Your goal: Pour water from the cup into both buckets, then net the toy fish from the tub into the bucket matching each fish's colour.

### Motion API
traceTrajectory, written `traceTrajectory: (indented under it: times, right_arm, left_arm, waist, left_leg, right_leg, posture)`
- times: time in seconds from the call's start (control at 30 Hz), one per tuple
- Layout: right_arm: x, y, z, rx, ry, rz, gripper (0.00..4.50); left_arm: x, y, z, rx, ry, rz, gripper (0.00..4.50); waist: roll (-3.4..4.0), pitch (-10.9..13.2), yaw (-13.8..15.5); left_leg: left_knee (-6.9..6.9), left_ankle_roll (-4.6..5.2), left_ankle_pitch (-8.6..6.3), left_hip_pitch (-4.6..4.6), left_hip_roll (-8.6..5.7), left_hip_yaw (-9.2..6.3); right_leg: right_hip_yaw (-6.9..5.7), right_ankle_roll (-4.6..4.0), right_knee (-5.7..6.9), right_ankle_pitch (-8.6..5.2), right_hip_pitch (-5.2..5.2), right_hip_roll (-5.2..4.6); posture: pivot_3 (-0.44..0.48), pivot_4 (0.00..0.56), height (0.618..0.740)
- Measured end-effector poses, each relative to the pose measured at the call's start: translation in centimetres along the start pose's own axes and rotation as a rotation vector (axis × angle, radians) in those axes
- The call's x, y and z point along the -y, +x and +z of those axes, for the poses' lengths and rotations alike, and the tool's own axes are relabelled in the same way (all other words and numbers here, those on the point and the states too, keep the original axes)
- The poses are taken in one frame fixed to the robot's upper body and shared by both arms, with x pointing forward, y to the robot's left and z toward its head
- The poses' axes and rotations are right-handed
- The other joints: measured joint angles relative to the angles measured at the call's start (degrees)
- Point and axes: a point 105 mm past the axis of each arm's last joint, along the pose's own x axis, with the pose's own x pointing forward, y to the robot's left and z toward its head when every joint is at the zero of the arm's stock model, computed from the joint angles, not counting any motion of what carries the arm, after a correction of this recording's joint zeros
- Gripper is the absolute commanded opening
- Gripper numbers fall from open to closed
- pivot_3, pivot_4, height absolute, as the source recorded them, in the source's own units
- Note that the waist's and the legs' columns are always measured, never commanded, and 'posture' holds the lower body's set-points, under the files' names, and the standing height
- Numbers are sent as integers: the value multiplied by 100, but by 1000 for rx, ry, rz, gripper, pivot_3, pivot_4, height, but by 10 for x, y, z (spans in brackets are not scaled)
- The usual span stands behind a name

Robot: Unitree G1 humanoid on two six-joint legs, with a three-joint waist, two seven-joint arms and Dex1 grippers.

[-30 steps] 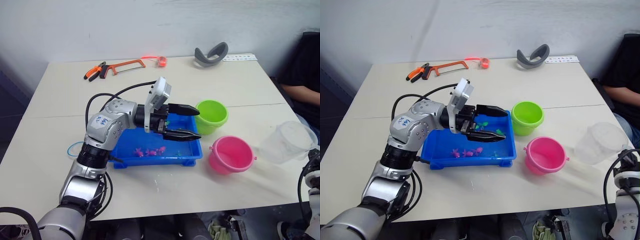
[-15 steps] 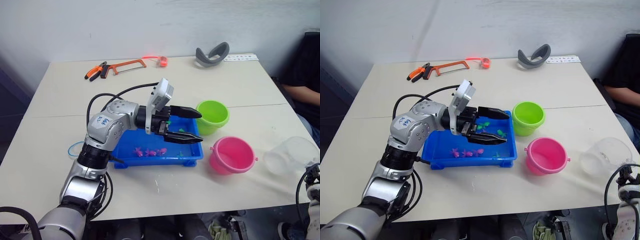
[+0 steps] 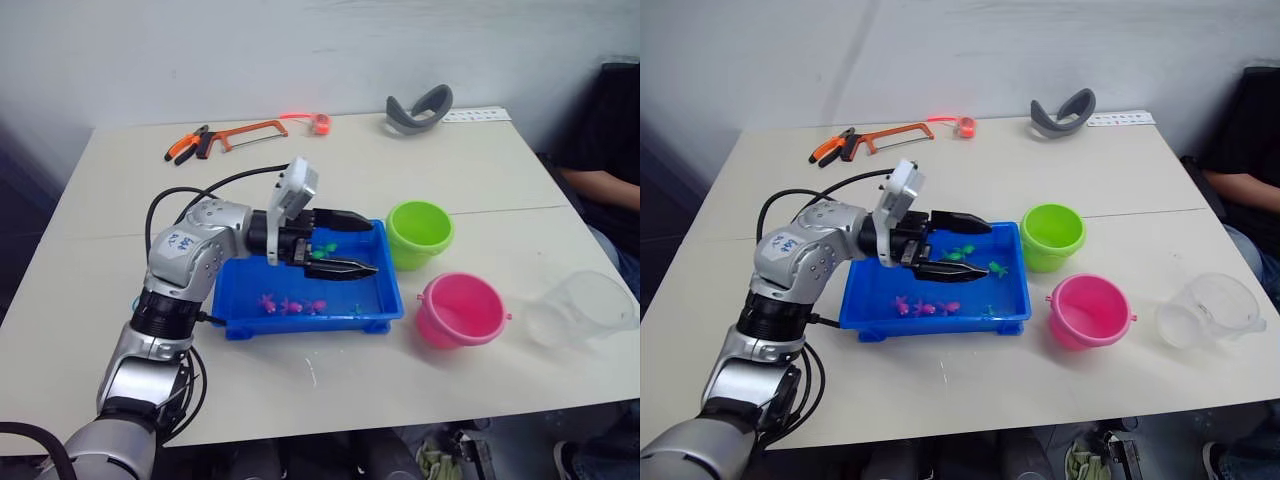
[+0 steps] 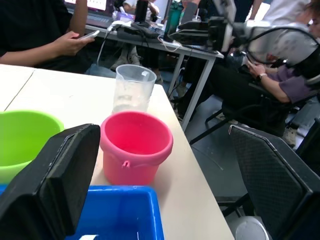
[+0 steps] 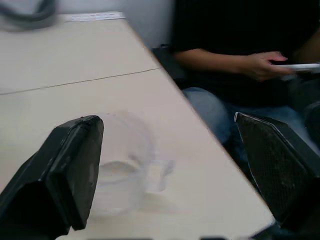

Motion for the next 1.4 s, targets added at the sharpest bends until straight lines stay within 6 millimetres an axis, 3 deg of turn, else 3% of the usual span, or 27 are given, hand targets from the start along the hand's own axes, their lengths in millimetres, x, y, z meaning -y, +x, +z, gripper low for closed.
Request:
traceTrajectory:
  times: [0.07,0.13,0.17,0.2,0.23,0.3,0.4,0.53,0.63,0.77,0.93,1.07,1.4]
  right_arm:
    - [-23,10,19,16,6,162,4483]
    - [-75,25,59,80,0,459,4483]
    - [-87,27,65,87,-1,519,4483]
    - [-120,31,78,102,-22,683,4483]
    - [-138,31,82,93,-52,774,4483]
    - [-172,34,79,48,-114,935,4483]
    - [-200,44,70,23,-171,1059,4483]
    - [-226,55,71,60,-220,1179,4483]
    - [-247,60,60,45,-227,1283,4483]
    - [-265,63,47,29,-245,1361,4483]
    - [-276,63,37,16,-275,1412,4483]
    - [-280,64,33,14,-283,1423,4483]
    - [-284,54,20,2,-248,1401,4483]
  left_arm:
    - [0,-5,-4,-12,-8,16,4500]
    - [-1,-20,-10,-39,-16,63,4500]
    - [-1,-24,-10,-44,-17,76,4500]
    - [-3,-39,-14,-61,-27,133,4500]
    - [-4,-48,-18,-78,-40,172,4500]
    - [-2,-74,-27,-120,-73,264,4500]
    - [2,-113,-44,-180,-138,406,4500]
    - [12,-171,-62,-268,-206,603,4500]
    - [18,-212,-66,-317,-222,751,4500]
    - [24,-257,-76,-399,-245,900,4500]
    - [17,-294,-76,-483,-263,1038,4500]
    - [4,-299,-85,-589,-300,1045,4500]
    - [-50,-279,-113,-799,-359,1024,4500]
  waist:
    - [-15,9,-41]
    - [-27,16,-85]
    - [-31,18,-97]
    - [-42,24,-109]
    - [-47,28,-119]
    - [-62,35,-102]
    - [-72,35,-52]
    - [-76,37,-79]
    - [-77,37,-58]
    - [-77,37,-54]
    - [-77,37,-44]
    - [-78,37,-32]
    - [-86,33,23]
  left_leg:
    - [3,2,-1,4,3,-9]
    - [0,4,-2,10,6,-16]
    - [0,3,-3,13,9,-16]
    - [-4,-1,-4,14,18,-18]
    - [-12,-4,-4,12,27,-19]
    - [-18,-9,-6,1,58,-22]
    - [10,-5,-20,-63,62,-18]
    - [56,7,-36,-106,66,-13]
    - [63,13,-33,-107,59,-14]
    - [62,15,-32,-109,53,-7]
    - [58,16,-33,-122,50,-3]
    - [62,17,-32,-123,43,1]
    - [79,23,-28,-126,38,9]
  right_leg:
    - [7,1,-4,1,11,0]
    - [7,2,-9,2,20,1]
    - [8,2,-11,2,21,5]
    - [7,1,-17,2,21,11]
    - [7,0,-21,2,19,12]
    - [0,-2,-35,0,10,17]
    - [-6,-3,-26,0,-47,1]
    - [-30,-11,-1,-5,-93,-52]
    - [-38,-16,14,-5,-98,-60]
    - [-83,-19,22,-3,-107,-62]
    - [-96,-21,24,-4,-122,-64]
    - [-100,-21,34,-5,-127,-44]
    - [-90,-21,60,-5,-137,-40]
  posture:
    - [0,150,740]
    - [0,150,740]
    - [0,150,740]
    - [0,150,740]
    - [0,150,740]
    - [0,150,740]
    - [0,150,740]
    - [0,150,740]
    - [0,150,740]
    - [0,150,740]
    - [0,150,740]
    - [0,150,740]
    - [0,150,740]
